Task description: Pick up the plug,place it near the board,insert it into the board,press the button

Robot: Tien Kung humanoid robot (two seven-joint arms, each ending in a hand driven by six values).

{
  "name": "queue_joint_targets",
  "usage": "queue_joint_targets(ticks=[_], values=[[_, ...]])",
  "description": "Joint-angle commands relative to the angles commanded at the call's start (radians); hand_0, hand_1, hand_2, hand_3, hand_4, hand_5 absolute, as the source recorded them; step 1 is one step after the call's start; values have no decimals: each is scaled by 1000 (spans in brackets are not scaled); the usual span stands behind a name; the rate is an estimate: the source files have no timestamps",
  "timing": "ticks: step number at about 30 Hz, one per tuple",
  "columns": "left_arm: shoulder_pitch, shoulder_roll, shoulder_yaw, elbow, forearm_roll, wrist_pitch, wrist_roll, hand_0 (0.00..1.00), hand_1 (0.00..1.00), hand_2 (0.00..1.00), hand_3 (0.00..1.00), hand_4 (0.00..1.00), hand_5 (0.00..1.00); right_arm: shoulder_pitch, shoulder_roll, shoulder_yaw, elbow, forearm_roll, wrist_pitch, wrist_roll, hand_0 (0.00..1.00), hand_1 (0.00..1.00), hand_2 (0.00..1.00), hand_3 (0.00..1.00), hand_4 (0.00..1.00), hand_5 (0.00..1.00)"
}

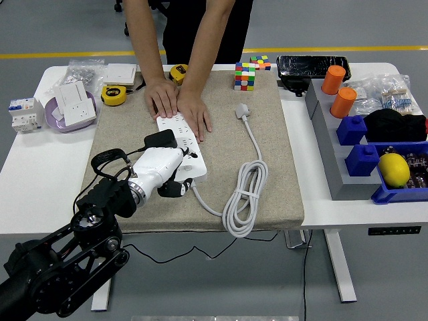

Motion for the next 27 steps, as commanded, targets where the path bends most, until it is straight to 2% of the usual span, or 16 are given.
queue_joint_targets(ticks=[1, 2, 7, 8, 13, 14, 19, 20, 25, 26, 27], values=[[3, 0, -5, -6, 2, 8, -6, 231, 61, 193, 833, 590, 159, 0, 0, 0, 0, 0, 0, 0, 624, 584, 616, 538, 875, 608], [11, -1, -17, -17, 6, 25, -20, 294, 147, 259, 833, 731, 207, -1, 0, 1, 0, -1, 0, 0, 623, 584, 616, 538, 875, 608], [55, -13, -86, -42, -15, 133, -119, 294, 147, 259, 833, 731, 207, -2, 1, 4, 0, -4, 0, 0, 623, 584, 616, 538, 875, 608], [64, -16, -100, -43, -21, 148, -135, 888, 839, 763, 832, 909, 325, -3, 2, 4, 0, -5, 0, 0, 623, 583, 615, 538, 875, 608], [85, -20, -149, -30, -21, 148, -138, 888, 839, 763, 832, 909, 325, -3, 2, 2, 0, -4, 0, 0, 623, 583, 615, 538, 875, 608], [87, -18, -153, -27, -19, 147, -136, 998, 998, 998, 915, 955, 374, -3, 2, 2, 0, -4, 0, 0, 624, 583, 615, 538, 875, 609], [90, -14, -151, -20, -22, 135, -130, 998, 998, 998, 915, 955, 374, -4, 2, 2, 0, -5, 0, 0, 624, 583, 615, 538, 875, 609], [90, -14, -149, -19, -23, 129, -127, 998, 998, 934, 934, 980, 401, -4, 1, 1, 0, -4, 0, 0, 623, 583, 615, 538, 874, 607], [85, -12, -134, -8, -24, 99, -114, 998, 998, 934, 934, 980, 401, -4, 1, 1, 0, -5, 1, -1, 623, 583, 615, 538, 874, 607], [82, -11, -128, -4, -27, 91, -109, 506, 560, 548, 928, 984, 408, -5, 1, 0, 0, -4, 1, -1, 622, 583, 615, 538, 875, 609], [79, -9, -122, 0, -29, 84, -104, 506, 560, 548, 928, 984, 408, -5, 1, 0, 0, -5, 1, -1, 622, 583, 615, 538, 875, 609]])
